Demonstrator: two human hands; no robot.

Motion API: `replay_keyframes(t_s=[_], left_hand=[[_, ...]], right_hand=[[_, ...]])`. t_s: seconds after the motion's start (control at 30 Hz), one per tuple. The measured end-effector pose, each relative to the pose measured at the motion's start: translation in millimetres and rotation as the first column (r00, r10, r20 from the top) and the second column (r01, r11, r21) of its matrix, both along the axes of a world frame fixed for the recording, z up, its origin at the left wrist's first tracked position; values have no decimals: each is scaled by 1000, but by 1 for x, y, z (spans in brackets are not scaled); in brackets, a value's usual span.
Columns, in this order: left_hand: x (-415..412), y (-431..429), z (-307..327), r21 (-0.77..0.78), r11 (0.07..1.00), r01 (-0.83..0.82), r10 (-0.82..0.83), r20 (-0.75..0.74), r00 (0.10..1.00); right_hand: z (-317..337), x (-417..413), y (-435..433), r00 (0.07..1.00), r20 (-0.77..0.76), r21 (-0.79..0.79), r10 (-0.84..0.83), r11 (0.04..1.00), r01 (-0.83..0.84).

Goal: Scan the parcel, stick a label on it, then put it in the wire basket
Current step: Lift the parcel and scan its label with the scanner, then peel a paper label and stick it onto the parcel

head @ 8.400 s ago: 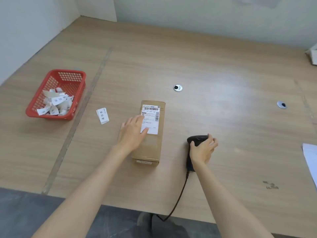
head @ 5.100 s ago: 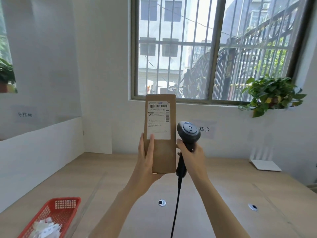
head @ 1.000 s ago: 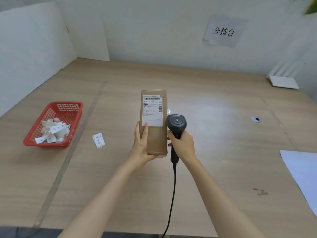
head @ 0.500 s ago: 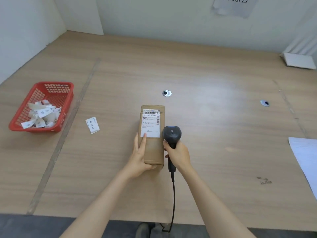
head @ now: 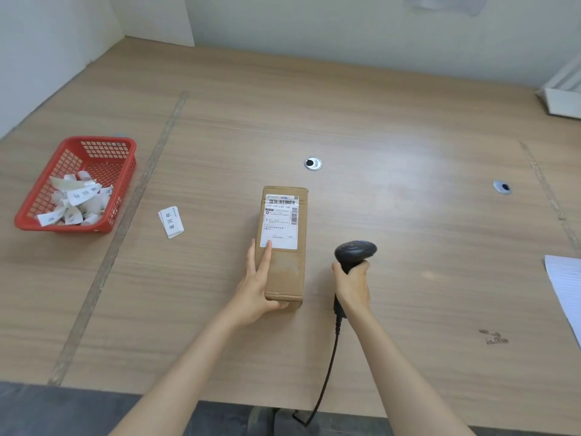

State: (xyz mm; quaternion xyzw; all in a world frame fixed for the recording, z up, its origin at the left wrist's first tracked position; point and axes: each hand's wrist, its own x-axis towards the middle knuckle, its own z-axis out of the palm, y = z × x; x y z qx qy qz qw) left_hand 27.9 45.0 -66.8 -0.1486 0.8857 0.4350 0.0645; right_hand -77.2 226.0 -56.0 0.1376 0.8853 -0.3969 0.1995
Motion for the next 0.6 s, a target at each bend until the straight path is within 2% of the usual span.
replay_keyframes(t_s=[0.17,0.3,0.6], left_hand=[[-1,0,-1,5,1000,-2,2,3,1000],[-1,0,-2,0,1000,-3,3,0,1000],[0,0,-2,-9,1000,-8,8,6,1000]], right_hand=[[-13,-5,10,998,-15,108,-67,992,68],[-22,-8,16,999,-47,195,-17,980,25],[-34,-11,21,997,-73,251,29,968,-10]])
